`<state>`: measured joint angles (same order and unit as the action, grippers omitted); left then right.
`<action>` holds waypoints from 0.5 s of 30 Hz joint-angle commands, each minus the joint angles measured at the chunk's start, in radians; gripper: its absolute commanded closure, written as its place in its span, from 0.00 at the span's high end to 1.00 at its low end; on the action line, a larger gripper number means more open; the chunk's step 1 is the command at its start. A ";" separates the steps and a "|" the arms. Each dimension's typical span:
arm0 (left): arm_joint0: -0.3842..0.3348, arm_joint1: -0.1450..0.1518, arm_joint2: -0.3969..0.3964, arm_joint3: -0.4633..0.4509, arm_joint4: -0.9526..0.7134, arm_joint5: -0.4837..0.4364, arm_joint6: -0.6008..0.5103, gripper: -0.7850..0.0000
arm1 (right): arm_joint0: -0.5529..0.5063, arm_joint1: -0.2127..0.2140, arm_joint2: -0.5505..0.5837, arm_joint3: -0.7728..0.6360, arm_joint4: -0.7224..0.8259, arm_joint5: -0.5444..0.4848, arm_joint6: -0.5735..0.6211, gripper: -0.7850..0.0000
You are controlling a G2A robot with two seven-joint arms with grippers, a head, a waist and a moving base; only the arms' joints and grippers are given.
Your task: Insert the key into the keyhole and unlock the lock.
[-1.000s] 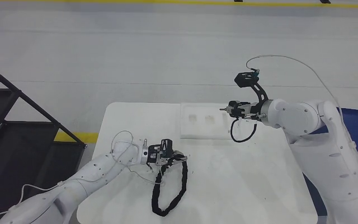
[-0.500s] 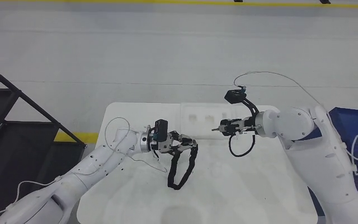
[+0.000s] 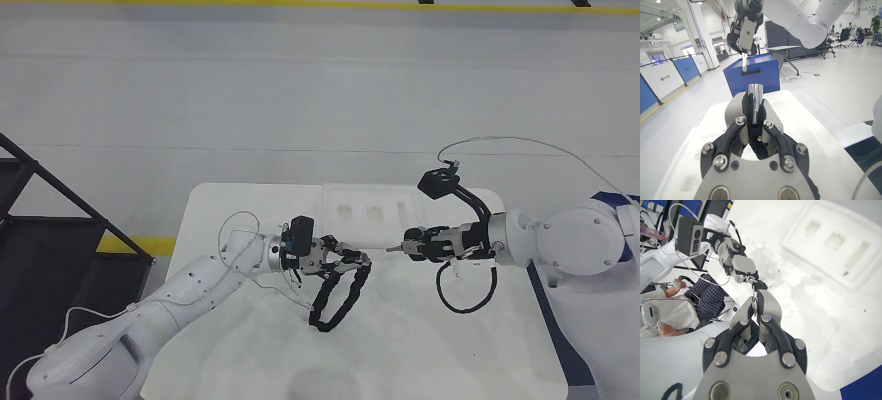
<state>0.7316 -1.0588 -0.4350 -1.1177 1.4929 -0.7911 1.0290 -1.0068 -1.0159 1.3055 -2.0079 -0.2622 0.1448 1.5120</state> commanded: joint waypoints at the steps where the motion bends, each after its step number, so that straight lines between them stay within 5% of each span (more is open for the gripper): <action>1: -0.022 -0.009 0.016 0.013 0.006 0.029 0.030 0.00 | -0.001 0.002 -0.003 -0.008 0.000 -0.004 0.001 0.00; 15: -0.036 -0.015 0.026 0.023 0.001 0.046 0.046 0.00 | 0.000 0.003 -0.004 -0.009 -0.003 -0.006 0.000 0.00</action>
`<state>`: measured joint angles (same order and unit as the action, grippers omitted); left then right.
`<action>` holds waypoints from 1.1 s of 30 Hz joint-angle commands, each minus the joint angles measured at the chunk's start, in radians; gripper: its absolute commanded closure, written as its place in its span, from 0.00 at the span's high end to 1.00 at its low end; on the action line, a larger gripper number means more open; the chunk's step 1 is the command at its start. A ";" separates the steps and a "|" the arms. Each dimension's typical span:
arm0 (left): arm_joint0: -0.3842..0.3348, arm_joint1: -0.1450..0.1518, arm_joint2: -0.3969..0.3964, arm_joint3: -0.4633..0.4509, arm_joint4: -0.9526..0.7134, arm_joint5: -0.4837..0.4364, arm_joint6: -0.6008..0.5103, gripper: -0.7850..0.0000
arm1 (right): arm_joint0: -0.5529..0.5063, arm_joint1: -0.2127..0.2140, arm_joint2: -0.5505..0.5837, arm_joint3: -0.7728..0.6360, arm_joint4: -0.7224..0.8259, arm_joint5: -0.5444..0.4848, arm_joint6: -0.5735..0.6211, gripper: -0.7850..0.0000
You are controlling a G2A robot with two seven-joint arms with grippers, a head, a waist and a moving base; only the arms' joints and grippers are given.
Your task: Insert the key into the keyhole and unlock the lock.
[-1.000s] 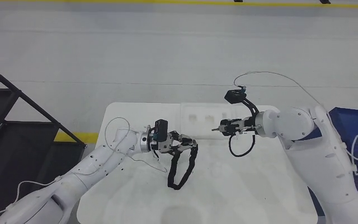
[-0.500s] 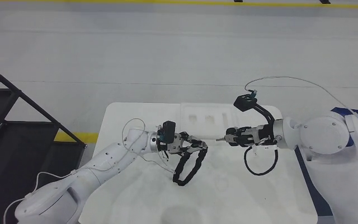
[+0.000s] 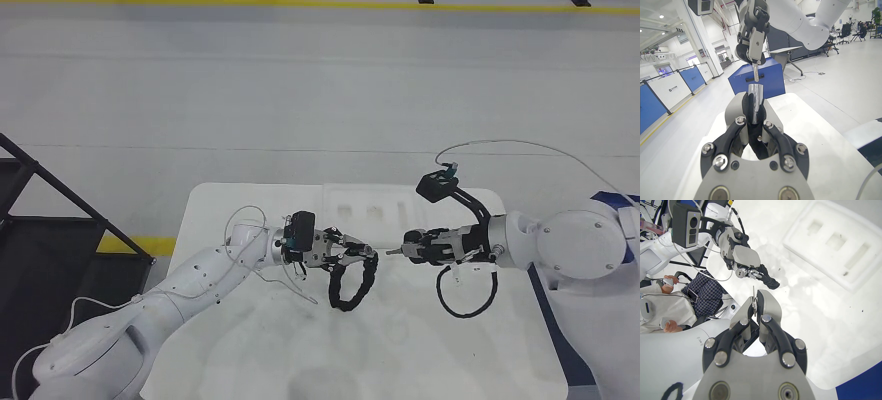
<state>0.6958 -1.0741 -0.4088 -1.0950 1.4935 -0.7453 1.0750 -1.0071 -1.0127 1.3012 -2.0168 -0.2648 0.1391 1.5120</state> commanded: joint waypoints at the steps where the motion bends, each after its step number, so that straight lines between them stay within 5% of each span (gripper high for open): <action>1: 0.000 0.000 0.000 0.000 0.000 0.000 0.000 0.00 | 0.000 0.000 0.000 0.000 0.000 0.000 0.000 0.00; 12: 0.020 -0.017 -0.014 -0.024 0.042 0.067 -0.083 0.00 | 0.019 0.010 -0.026 -0.093 -0.058 0.055 0.008 0.00; 33: 0.002 -0.093 -0.022 0.080 0.088 0.112 -0.025 0.00 | 0.047 0.022 -0.111 -0.067 -0.135 0.134 -0.021 0.00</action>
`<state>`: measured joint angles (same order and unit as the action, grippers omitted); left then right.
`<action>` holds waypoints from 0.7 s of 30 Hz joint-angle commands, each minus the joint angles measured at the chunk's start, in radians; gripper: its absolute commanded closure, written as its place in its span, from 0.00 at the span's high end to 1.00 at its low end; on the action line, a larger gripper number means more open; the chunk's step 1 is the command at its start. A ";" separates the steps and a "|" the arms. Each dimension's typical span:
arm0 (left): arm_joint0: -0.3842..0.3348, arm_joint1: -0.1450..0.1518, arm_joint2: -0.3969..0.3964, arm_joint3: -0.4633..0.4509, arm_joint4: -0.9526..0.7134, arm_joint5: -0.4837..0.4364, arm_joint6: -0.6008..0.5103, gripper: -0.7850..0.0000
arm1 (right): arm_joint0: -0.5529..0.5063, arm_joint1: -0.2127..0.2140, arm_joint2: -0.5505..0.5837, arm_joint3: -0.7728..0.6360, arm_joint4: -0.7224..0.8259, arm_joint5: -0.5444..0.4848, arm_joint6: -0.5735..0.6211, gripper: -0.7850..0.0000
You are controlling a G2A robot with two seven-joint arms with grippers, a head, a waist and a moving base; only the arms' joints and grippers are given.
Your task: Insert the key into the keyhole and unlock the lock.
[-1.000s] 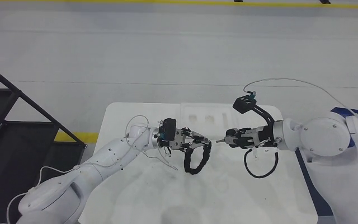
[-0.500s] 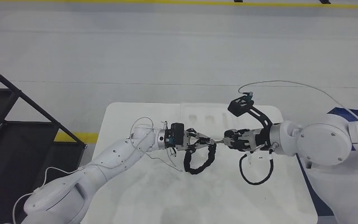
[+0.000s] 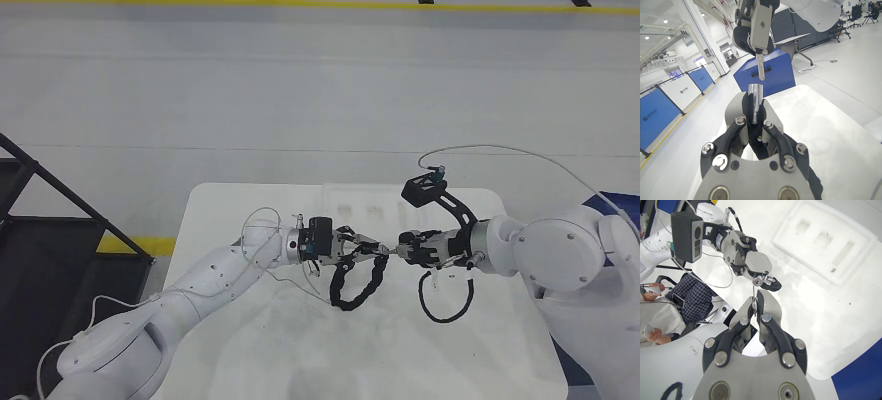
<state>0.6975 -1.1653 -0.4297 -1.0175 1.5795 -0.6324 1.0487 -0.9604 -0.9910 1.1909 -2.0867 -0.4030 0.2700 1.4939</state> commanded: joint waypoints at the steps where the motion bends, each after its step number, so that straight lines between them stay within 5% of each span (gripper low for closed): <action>1: 0.000 -0.003 -0.003 0.004 0.006 -0.001 0.002 0.00 | 0.000 0.001 -0.001 0.006 0.005 0.007 -0.005 0.00; 21: 0.019 -0.022 -0.037 0.018 0.041 -0.016 0.015 0.00 | 0.009 0.011 -0.013 0.040 0.033 0.031 -0.038 0.00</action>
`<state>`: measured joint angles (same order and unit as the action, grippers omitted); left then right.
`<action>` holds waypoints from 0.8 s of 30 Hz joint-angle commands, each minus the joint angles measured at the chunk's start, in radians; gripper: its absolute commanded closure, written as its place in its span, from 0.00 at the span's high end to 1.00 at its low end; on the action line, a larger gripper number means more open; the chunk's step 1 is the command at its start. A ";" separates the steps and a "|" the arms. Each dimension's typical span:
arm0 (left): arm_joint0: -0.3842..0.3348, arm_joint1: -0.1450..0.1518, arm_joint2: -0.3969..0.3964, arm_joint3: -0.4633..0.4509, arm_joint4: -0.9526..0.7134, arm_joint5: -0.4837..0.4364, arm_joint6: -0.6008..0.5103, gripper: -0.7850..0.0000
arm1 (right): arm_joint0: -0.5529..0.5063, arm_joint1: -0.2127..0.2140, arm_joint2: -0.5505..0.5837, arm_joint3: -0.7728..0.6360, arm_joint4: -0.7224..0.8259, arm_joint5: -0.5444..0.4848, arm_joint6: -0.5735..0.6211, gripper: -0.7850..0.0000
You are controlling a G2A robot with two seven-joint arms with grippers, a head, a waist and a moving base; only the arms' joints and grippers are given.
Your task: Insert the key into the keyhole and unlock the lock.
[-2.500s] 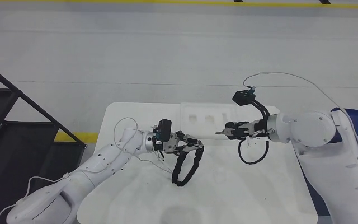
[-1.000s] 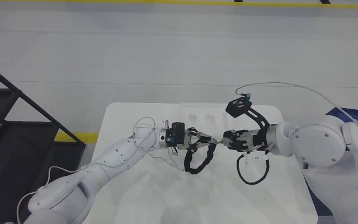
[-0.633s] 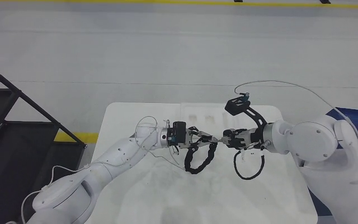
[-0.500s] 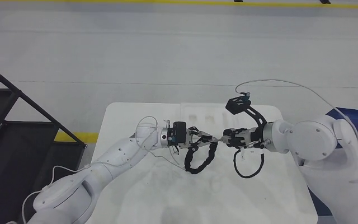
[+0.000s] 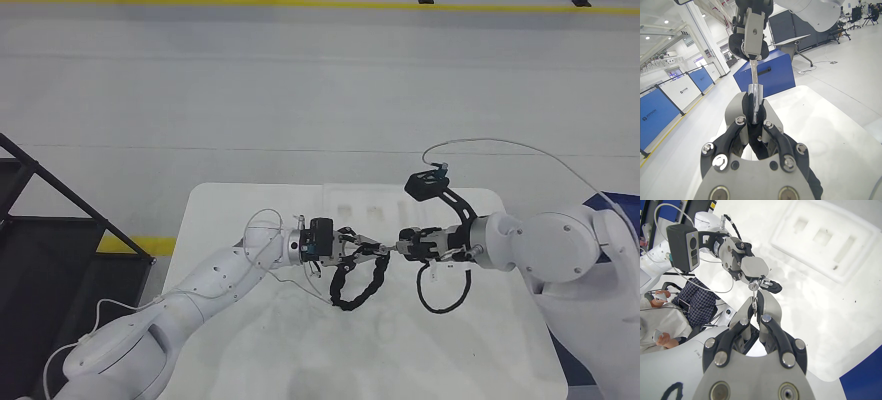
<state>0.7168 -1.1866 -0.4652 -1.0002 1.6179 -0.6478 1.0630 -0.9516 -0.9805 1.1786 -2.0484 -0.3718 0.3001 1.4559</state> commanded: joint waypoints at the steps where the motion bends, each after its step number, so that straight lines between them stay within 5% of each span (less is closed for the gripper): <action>1: 0.000 -0.002 -0.003 0.001 0.004 -0.002 0.001 0.00 | 0.001 0.001 -0.002 0.005 0.004 0.003 0.000 0.00; 24: 0.019 -0.015 -0.053 0.002 0.007 -0.018 -0.011 0.00 | 0.032 0.008 -0.055 0.012 -0.036 0.051 -0.011 0.00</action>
<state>0.7334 -1.2010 -0.5154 -0.9979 1.6271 -0.6641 1.0501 -0.9206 -0.9718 1.1244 -2.0381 -0.4117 0.3486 1.4482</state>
